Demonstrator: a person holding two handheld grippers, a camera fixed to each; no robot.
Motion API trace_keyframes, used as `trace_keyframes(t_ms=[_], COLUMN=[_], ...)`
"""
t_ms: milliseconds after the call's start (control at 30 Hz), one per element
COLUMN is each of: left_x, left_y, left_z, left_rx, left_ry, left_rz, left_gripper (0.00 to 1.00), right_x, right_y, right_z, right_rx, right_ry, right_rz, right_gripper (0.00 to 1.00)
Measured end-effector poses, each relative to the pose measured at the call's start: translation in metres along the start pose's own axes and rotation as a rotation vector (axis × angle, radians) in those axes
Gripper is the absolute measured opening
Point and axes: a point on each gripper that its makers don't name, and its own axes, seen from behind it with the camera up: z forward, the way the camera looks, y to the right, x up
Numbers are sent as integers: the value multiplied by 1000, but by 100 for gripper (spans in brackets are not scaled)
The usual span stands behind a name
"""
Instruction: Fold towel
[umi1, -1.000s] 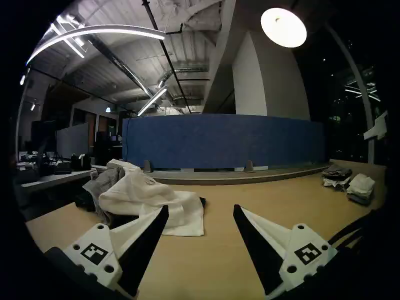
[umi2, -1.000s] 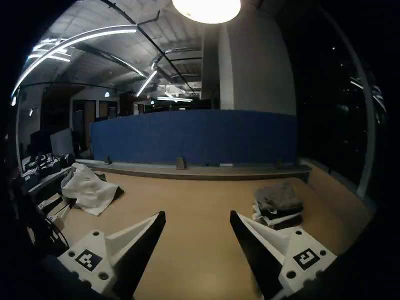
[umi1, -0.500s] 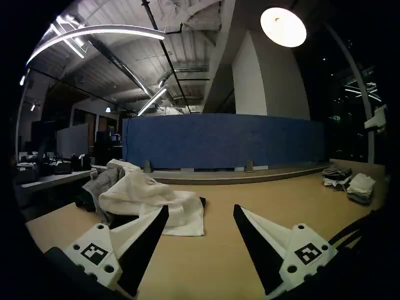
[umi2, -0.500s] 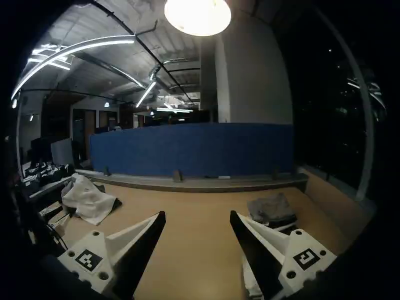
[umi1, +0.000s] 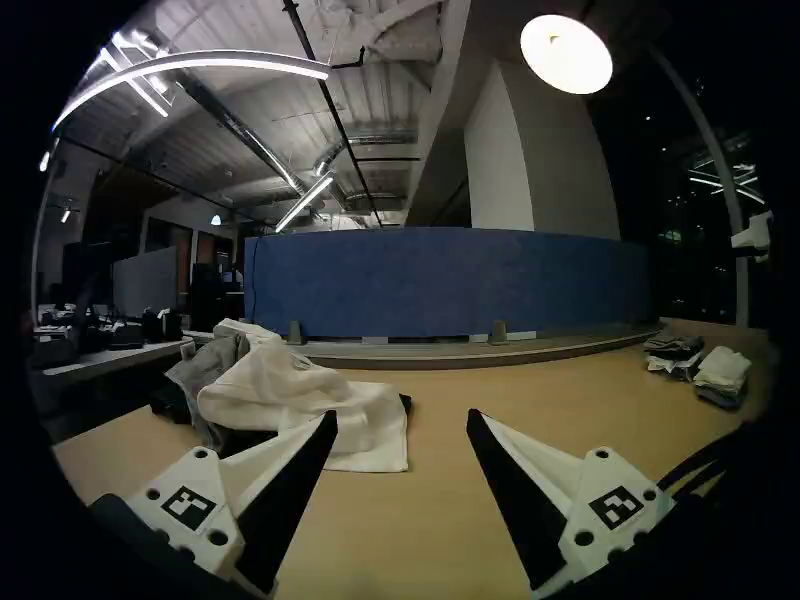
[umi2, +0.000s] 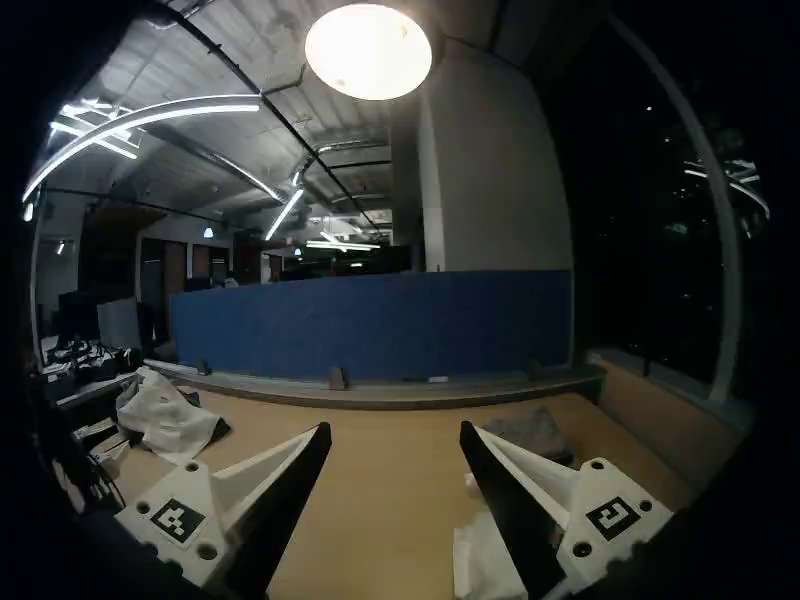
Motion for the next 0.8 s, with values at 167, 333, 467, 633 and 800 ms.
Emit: trace_keyframes(t_ms=[167,333,467,633,800], left_x=[0,0,0,0,0], left_y=[0,0,1,1,2], left_z=[0,0,0,0,0], left_rx=[0,0,0,0,1], left_ry=[0,0,0,0,0], left_rz=[0,0,0,0,0], left_gripper=[96,96,96,96,96], right_x=[-3,-18,-32,-48,-69], right_y=[16,27,33,42,47], right_z=[3,6,7,8,10], right_rx=[-29,-51,-61,-77,-93], right_ry=[41,64,66,66,66], right_rz=[3,-4,-1,-2,10], right_gripper=[100,100,100,100,100])
